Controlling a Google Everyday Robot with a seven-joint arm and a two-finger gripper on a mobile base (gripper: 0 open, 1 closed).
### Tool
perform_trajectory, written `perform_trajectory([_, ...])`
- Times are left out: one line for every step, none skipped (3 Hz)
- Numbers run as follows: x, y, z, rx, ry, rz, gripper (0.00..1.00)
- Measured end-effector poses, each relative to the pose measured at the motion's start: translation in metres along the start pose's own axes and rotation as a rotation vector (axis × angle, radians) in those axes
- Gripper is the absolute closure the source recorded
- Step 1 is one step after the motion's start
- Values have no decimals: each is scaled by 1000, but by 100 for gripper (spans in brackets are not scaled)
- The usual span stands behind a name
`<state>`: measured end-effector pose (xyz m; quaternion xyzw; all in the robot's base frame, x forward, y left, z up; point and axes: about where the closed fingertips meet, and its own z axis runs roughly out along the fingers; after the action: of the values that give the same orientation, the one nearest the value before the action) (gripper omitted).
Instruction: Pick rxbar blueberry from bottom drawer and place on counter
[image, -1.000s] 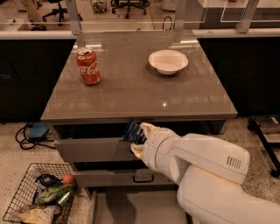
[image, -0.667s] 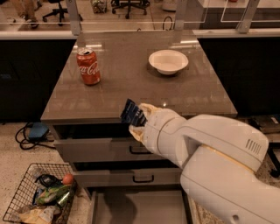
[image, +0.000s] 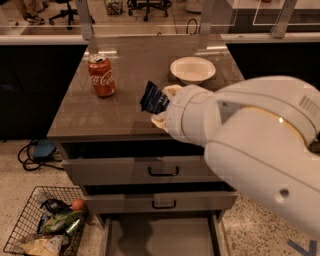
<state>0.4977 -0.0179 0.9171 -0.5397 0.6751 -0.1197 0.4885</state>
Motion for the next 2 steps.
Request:
perform_trajectory([18, -38, 19, -41, 113, 45, 100])
perform_trajectory([53, -61, 44, -97, 213, 109, 100])
